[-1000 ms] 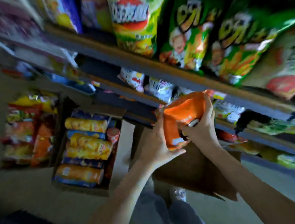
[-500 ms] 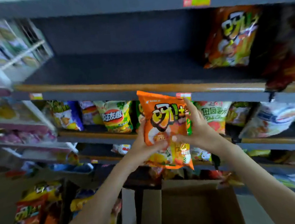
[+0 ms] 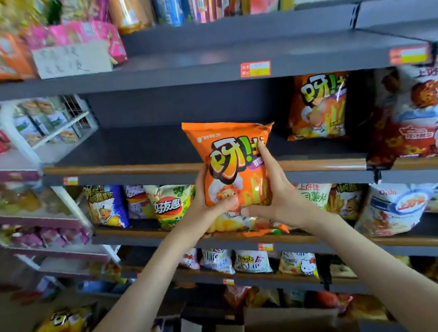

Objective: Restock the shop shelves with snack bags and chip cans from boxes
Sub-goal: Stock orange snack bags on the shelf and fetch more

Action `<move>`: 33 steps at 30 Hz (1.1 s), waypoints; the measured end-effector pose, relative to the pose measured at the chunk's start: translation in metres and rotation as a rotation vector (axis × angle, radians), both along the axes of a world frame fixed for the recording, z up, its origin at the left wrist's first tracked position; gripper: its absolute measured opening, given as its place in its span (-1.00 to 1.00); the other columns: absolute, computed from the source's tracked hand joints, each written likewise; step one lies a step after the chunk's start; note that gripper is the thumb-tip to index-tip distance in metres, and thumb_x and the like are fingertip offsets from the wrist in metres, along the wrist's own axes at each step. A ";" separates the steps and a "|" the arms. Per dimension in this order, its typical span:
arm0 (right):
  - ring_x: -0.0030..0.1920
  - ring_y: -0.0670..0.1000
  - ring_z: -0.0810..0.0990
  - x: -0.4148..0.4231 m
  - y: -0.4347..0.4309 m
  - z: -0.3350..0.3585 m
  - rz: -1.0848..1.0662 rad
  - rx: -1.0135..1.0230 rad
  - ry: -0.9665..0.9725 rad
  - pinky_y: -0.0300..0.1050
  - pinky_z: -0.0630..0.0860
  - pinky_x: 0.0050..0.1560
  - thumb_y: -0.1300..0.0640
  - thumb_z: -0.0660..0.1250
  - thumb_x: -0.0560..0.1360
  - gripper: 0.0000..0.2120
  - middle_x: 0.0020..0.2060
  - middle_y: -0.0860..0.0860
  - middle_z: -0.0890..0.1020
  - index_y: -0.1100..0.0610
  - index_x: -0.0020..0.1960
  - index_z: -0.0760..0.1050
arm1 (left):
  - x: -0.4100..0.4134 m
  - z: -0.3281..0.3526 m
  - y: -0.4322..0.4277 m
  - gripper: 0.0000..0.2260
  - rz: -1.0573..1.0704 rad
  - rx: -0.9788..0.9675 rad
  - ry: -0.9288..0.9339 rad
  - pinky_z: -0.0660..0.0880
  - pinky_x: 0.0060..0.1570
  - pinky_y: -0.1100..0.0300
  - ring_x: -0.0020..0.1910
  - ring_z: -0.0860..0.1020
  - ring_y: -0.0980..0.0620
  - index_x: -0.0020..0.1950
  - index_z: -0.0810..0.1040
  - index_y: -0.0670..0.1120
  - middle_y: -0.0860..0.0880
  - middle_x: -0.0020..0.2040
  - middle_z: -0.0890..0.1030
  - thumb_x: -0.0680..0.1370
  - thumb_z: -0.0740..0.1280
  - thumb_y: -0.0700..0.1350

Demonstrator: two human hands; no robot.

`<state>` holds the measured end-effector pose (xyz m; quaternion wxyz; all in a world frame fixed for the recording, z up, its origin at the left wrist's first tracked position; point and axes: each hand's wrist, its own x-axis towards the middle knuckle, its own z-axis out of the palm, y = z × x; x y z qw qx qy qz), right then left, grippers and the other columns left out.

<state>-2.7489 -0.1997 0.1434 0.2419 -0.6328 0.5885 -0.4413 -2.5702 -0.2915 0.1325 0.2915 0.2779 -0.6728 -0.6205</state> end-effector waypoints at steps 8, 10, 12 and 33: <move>0.34 0.00 0.45 -0.076 0.015 0.023 -0.097 -0.027 -0.148 0.08 0.52 0.24 -0.05 0.63 0.20 0.18 0.46 -0.04 0.26 -0.34 0.51 -0.13 | -0.066 0.036 0.002 -0.22 -0.103 -0.066 -0.209 0.30 0.31 0.13 0.27 0.42 0.14 0.55 0.00 0.22 0.25 0.24 0.43 0.51 0.44 0.02; 0.34 -0.04 0.46 -0.095 0.017 0.032 -0.139 -0.055 -0.195 0.05 0.48 0.30 0.04 0.59 0.27 0.09 0.44 -0.13 0.30 -0.28 0.52 -0.08 | -0.091 0.043 0.000 -0.06 -0.045 0.083 -0.122 0.32 0.38 -0.03 0.30 0.47 0.01 0.53 -0.03 0.30 0.07 0.37 0.42 0.37 0.54 0.07; 0.37 -0.04 0.42 -0.111 0.016 0.043 -0.199 -0.085 -0.231 0.07 0.42 0.36 0.00 0.57 0.30 0.03 0.38 -0.23 0.32 -0.22 0.54 -0.02 | -0.112 0.052 -0.001 0.03 -0.011 0.161 -0.065 0.35 0.36 -0.18 0.30 0.50 -0.08 0.51 -0.02 0.35 0.01 0.41 0.40 0.25 0.59 0.14; 0.41 -0.09 0.08 -0.104 -0.078 0.085 0.172 -0.012 0.533 -0.20 0.35 0.29 0.27 0.52 0.36 0.12 0.51 -0.11 -0.06 -0.29 0.51 -0.22 | -0.093 0.033 -0.009 0.06 0.283 -0.340 -0.037 0.33 0.36 0.15 0.42 0.30 0.17 0.46 -0.42 0.26 0.13 0.46 0.18 0.51 0.44 -0.24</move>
